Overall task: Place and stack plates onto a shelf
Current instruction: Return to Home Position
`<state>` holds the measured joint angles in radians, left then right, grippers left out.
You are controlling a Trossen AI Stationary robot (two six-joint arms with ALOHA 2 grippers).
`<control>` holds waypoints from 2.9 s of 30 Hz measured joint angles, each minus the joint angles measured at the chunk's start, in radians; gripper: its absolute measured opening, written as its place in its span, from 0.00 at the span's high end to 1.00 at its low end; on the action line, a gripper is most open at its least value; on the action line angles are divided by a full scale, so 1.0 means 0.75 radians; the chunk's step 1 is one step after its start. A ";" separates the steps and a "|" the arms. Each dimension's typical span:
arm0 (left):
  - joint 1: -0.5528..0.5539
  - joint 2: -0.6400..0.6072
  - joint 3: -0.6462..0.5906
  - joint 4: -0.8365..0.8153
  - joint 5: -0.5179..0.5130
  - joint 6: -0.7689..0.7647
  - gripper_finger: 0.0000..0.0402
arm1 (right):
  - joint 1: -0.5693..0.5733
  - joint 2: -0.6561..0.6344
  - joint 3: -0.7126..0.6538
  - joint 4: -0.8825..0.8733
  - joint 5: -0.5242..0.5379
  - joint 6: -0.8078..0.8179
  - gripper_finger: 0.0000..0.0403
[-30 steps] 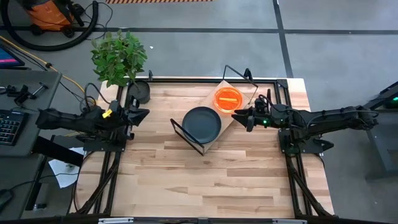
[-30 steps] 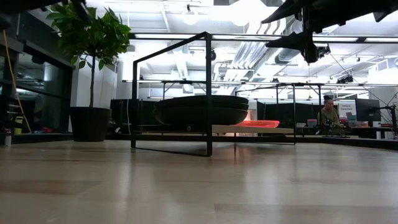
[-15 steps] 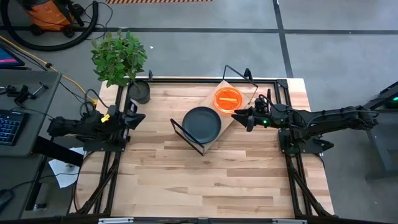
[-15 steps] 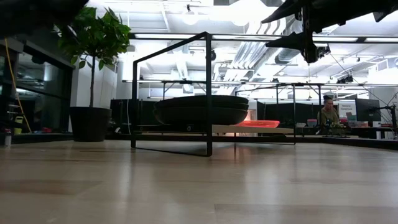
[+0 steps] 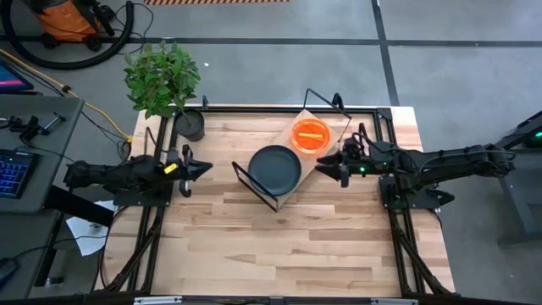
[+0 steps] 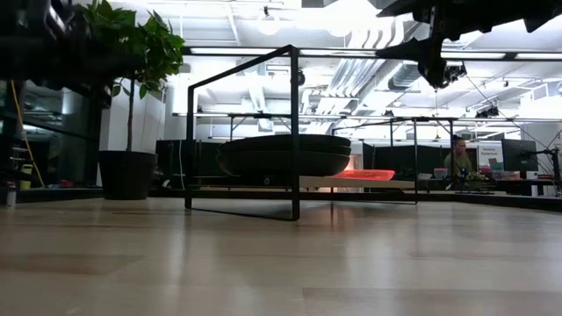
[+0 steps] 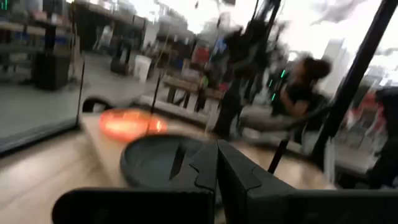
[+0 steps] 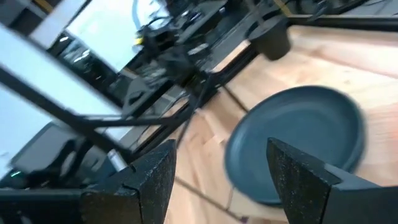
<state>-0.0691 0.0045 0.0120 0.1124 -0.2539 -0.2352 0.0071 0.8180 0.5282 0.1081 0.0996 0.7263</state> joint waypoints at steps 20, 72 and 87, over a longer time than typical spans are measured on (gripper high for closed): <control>0.004 0.022 0.000 -0.086 0.010 0.048 1.00 | 0.002 -0.696 -0.001 -0.692 -0.140 -0.250 0.83; 0.004 0.022 0.002 -0.086 0.010 0.049 1.00 | 0.005 -1.073 -0.690 -0.120 -0.209 -0.380 1.00; 0.004 0.022 0.002 -0.086 0.010 0.049 1.00 | 0.005 -1.073 -0.690 -0.123 -0.210 -0.186 1.00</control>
<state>-0.0662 0.0212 0.0135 0.0483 -0.2462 -0.1986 0.0105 0.0134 0.0109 0.0162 -0.0579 0.5866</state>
